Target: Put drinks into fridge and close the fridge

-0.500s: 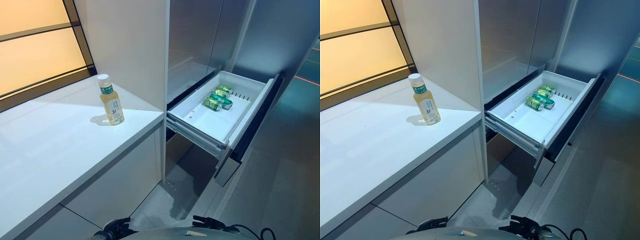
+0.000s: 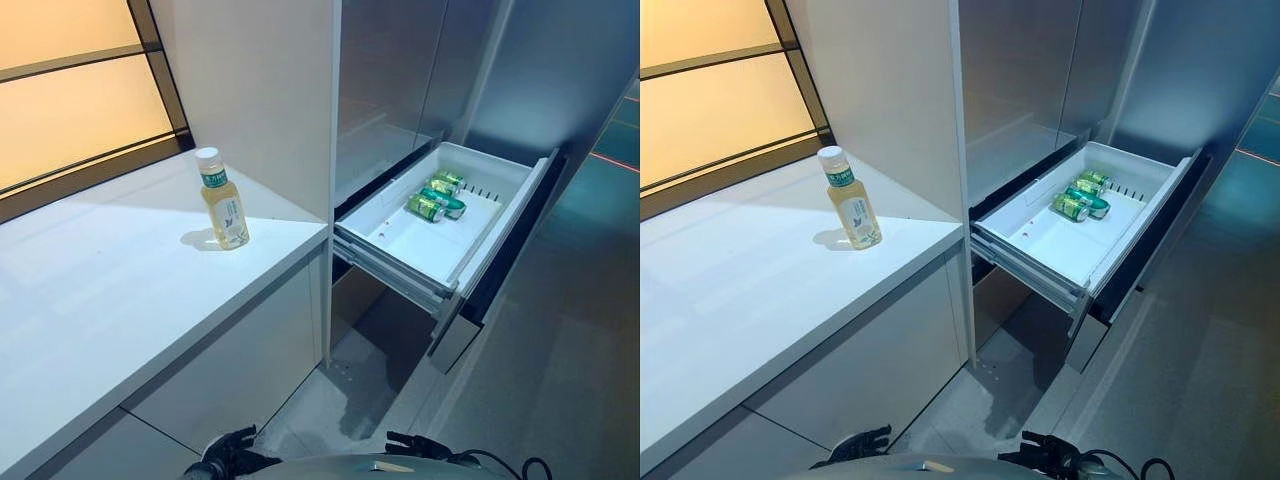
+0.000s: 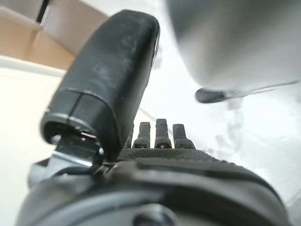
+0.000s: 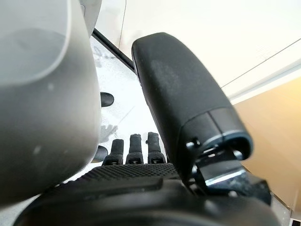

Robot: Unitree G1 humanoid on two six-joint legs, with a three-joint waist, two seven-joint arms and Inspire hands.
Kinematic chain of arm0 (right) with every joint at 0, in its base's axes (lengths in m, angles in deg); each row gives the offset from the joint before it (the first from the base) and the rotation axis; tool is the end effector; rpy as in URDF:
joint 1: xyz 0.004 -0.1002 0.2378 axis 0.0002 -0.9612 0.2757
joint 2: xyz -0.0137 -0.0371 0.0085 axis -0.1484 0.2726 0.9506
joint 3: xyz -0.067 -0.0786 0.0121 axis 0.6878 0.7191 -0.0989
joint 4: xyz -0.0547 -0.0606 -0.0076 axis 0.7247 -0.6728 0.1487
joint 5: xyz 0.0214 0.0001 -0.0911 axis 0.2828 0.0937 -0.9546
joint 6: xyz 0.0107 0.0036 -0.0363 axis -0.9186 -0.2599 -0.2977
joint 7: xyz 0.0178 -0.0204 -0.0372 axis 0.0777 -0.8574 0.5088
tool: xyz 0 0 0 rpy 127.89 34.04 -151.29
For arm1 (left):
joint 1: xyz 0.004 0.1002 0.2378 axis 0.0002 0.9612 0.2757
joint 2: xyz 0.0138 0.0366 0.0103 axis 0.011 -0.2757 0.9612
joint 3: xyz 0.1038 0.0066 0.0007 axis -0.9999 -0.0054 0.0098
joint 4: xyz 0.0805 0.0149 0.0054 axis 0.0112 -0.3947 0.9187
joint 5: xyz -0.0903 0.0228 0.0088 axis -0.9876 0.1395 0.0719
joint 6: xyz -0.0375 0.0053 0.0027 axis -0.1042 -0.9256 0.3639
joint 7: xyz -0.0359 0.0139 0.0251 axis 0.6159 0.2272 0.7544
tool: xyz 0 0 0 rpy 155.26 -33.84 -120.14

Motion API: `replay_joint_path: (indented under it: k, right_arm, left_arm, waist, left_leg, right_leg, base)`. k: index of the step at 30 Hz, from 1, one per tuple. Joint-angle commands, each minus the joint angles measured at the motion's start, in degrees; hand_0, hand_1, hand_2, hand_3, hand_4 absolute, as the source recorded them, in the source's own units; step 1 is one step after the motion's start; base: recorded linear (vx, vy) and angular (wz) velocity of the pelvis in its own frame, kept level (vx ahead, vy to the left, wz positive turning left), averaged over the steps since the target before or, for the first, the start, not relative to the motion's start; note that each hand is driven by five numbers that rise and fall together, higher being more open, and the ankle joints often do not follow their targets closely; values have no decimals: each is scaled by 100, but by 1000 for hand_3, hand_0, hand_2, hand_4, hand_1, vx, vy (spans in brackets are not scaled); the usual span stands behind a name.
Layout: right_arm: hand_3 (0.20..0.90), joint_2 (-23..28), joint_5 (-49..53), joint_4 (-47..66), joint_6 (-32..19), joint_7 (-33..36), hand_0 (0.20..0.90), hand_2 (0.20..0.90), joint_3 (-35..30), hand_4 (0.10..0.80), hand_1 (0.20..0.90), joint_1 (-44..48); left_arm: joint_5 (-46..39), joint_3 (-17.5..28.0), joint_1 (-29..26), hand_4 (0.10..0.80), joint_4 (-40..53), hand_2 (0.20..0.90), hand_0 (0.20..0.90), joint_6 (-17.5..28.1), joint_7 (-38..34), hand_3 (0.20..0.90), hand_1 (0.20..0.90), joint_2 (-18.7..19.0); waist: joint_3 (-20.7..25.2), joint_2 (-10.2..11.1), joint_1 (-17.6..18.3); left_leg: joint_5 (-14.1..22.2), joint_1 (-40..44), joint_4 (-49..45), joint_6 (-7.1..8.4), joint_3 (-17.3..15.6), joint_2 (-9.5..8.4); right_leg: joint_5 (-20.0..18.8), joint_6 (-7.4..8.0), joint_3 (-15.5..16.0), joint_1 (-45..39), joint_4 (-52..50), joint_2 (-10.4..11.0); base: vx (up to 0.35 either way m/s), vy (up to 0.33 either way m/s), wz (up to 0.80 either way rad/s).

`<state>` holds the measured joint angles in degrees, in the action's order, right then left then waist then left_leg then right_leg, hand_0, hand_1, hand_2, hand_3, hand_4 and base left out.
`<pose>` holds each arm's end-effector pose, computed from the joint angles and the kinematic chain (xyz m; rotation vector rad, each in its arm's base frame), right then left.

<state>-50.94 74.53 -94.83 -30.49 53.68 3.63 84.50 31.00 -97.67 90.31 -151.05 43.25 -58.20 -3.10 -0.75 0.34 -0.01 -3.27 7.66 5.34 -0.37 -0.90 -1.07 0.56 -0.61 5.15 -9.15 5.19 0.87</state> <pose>0.0759 -0.2040 -0.1137 0.1259 1.2774 0.1182 0.0714 0.2114 -0.1091 0.0686 1.0528 -0.0584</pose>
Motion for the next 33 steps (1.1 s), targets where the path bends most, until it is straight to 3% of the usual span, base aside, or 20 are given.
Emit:
replay_joint_path:
  k: [1,5,6,7,9,10,12,14,16,19,23,25,29,33]
  right_arm:
    - [900,176,52,-114,168,-197,900,900,178,800,900,210]
    - [900,323,-23,87,252,-217,900,900,113,800,900,160]
    - [900,343,-60,118,240,-227,900,900,92,800,900,124]
    - [900,348,-75,136,223,-223,900,900,88,800,900,98]
    - [900,355,-52,203,249,-194,900,900,79,800,900,5]
    - [900,352,-39,211,233,-187,900,900,79,800,900,-18]
    - [900,324,-43,193,115,-180,900,900,51,800,900,-106]
    - [900,296,-26,186,53,-148,900,900,75,800,900,-148]
    - [900,203,-28,155,-29,-60,900,900,115,800,900,-234]
    - [900,23,4,181,-90,92,900,900,216,800,900,-346]
    - [900,-105,195,301,-12,246,900,900,334,800,900,-392]
    - [900,-162,297,265,-78,297,900,900,337,800,900,-417]
    - [900,-186,377,126,-198,293,900,900,342,800,900,-407]
    - [900,-210,396,1,-251,264,900,900,370,800,900,-367]
  left_arm:
    - [-831,-116,-700,800,1360,900,900,47,1437,900,900,-22]
    - [-1493,-458,-718,800,3112,900,900,-610,2630,900,900,422]
    - [-1721,-417,-805,800,3897,900,900,-1164,2825,900,900,571]
    - [-1867,-405,-835,800,4137,900,900,-1204,3077,900,900,652]
    - [-2544,-229,-963,800,5566,900,900,-2055,3284,900,900,912]
    - [-2840,-196,-999,800,5735,900,900,-2086,3462,900,900,960]
    - [-3801,153,-1179,800,6880,900,900,-2616,3550,900,900,952]
    - [-4420,279,-1259,800,7318,900,900,-2688,3529,900,900,909]
    - [-5488,610,-1398,800,7947,900,900,-2587,3343,900,900,638]
    - [-6263,1083,-1595,800,8382,900,900,-1808,2526,900,900,368]
    - [-4943,1405,-1704,800,8698,900,900,-204,1567,900,900,486]
    - [-3924,1668,-1792,800,8904,900,900,221,1173,900,900,585]
    - [-2513,1905,-1967,800,9117,900,900,672,538,900,900,809]
    - [-1637,1943,-2176,800,9246,900,900,733,-91,900,900,1006]
  waist:
    - [-177,-38,-107]
    - [-214,-119,-117]
    - [-206,-139,-115]
    - [-205,-145,-111]
    - [-189,-159,-119]
    - [-186,-160,-120]
    - [-176,-152,-135]
    - [-170,-140,-133]
    - [-144,-95,-124]
    - [-116,-17,-118]
    - [-118,43,-202]
    - [-107,66,-274]
    - [-60,86,-360]
    - [16,79,-385]
  left_leg:
    - [305,35,-34,-37,-397,-6]
    - [303,3,-34,-40,-384,12]
    - [307,-6,-34,-45,-377,13]
    - [309,-3,-34,-47,-373,12]
    - [315,-14,-34,-54,-377,15]
    - [320,-12,-34,-55,-378,16]
    - [350,-8,-34,-66,-371,20]
    - [365,2,-34,-69,-369,23]
    - [394,24,-34,-69,-358,28]
    - [418,48,-34,-60,-314,33]
    - [404,52,-34,-47,-196,22]
    - [398,41,-34,-41,-123,11]
    - [396,19,-34,-36,-10,-18]
    - [413,10,-34,-19,43,-25]
  right_leg:
    - [-462,361,191,251,-19,239]
    - [-488,386,192,285,-19,245]
    - [-493,395,191,295,-19,251]
    - [-495,401,193,294,-19,254]
    - [-502,421,186,302,-19,268]
    - [-502,426,187,300,-19,273]
    - [-494,423,193,292,-19,289]
    - [-488,424,187,281,-19,296]
    - [-463,414,169,252,-19,301]
    - [-439,391,149,216,-19,297]
    - [-398,366,239,160,-19,305]
    - [-365,358,324,136,-19,316]
    - [-321,357,413,118,-19,320]
    - [-285,360,470,115,-19,319]
  base:
    - [-82,28,2]
    - [-36,22,0]
    - [0,0,0]
    - [0,0,0]
    - [-12,9,4]
    - [-11,3,4]
    - [-3,-1,2]
    - [8,-10,4]
    - [17,-26,3]
    - [18,-38,0]
    - [1,-33,5]
    - [-10,-19,13]
    - [-15,-7,14]
    - [-3,2,16]
